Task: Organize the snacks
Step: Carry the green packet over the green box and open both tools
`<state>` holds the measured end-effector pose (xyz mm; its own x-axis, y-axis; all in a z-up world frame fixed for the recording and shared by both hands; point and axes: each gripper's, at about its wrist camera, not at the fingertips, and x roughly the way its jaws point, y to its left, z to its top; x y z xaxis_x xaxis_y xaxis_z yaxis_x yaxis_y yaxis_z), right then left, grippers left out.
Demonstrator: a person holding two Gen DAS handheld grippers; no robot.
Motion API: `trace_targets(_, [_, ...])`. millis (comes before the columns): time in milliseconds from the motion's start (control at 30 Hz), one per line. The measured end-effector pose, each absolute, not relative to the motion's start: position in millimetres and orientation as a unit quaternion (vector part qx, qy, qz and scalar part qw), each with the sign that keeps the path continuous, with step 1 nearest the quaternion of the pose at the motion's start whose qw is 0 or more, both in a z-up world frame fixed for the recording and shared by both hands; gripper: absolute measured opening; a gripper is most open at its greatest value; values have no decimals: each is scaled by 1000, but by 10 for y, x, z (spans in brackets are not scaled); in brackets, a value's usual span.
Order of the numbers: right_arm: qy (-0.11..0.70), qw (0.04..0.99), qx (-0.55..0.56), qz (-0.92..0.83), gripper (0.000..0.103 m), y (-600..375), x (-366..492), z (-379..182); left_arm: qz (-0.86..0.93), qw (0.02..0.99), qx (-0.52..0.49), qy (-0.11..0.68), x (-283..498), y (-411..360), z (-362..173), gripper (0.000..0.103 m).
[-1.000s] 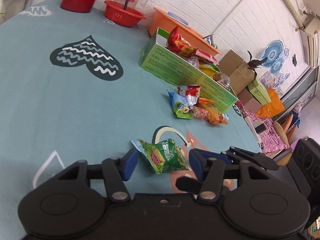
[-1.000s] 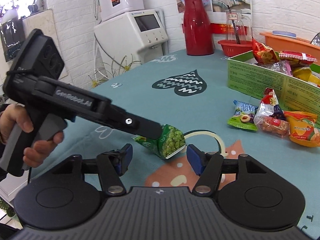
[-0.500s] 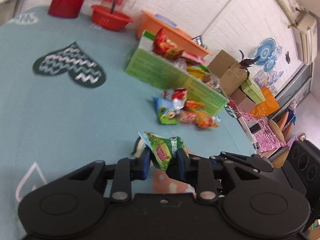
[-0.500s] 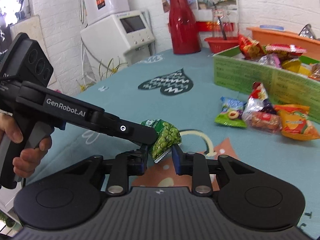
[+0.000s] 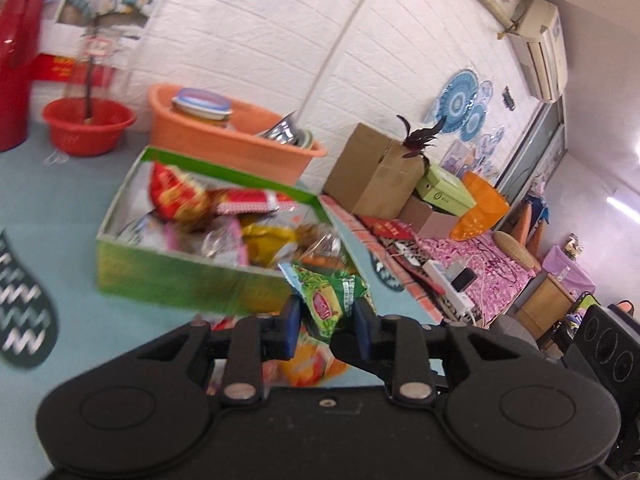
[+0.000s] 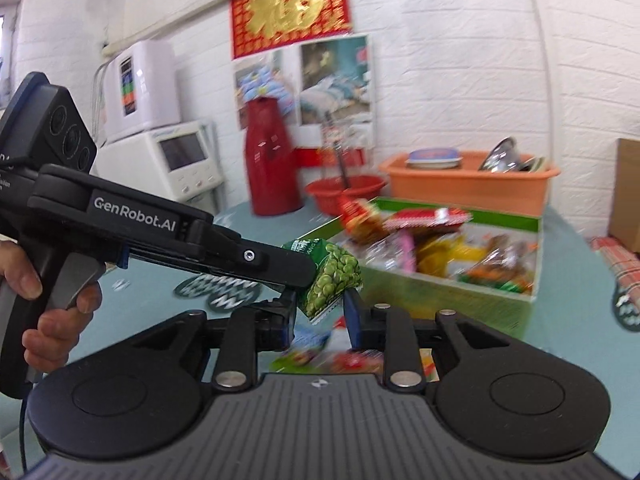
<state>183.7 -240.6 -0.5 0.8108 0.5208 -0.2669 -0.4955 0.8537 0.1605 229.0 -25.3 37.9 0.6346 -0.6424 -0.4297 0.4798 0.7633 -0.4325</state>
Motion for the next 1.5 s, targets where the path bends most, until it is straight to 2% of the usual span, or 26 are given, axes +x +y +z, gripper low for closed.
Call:
trace_targets(300, [142, 961, 84, 224, 46, -2776, 2438, -92, -329, 890, -137, 283, 2998, -688, 311, 26])
trace_targets(600, [140, 964, 85, 210, 46, -2856, 2793, -241, -320, 891, -137, 292, 3407, -768, 194, 26])
trace_targets(633, [140, 964, 84, 208, 47, -2854, 2827, -262, -315, 894, -133, 291, 3422, -772, 178, 36])
trace_targets(667, [143, 965, 82, 205, 53, -2847, 2854, -285, -309, 896, -130, 290, 3423, -770, 163, 54])
trace_targets(700, [143, 965, 79, 203, 55, -2838, 2868, -307, -305, 899, -128, 288, 3412, -765, 148, 68])
trace_targets(733, [142, 965, 75, 207, 58, -2832, 2864, -330, -300, 901, -128, 285, 3395, -755, 139, 101])
trace_targets(767, [141, 965, 70, 211, 74, -2823, 2853, -345, -293, 905, -127, 281, 3367, -742, 134, 103])
trace_targets(800, [137, 966, 65, 211, 102, -2816, 2831, -355, -285, 909, -124, 276, 3329, -723, 132, 103])
trace_targets(1233, [114, 969, 52, 212, 103, -2790, 2388, -179, -253, 924, -123, 258, 2828, -518, 379, 103])
trace_targets(1500, [150, 963, 50, 219, 103, -2745, 1990, -215, -239, 923, -122, 274, 2394, -406, 330, 103])
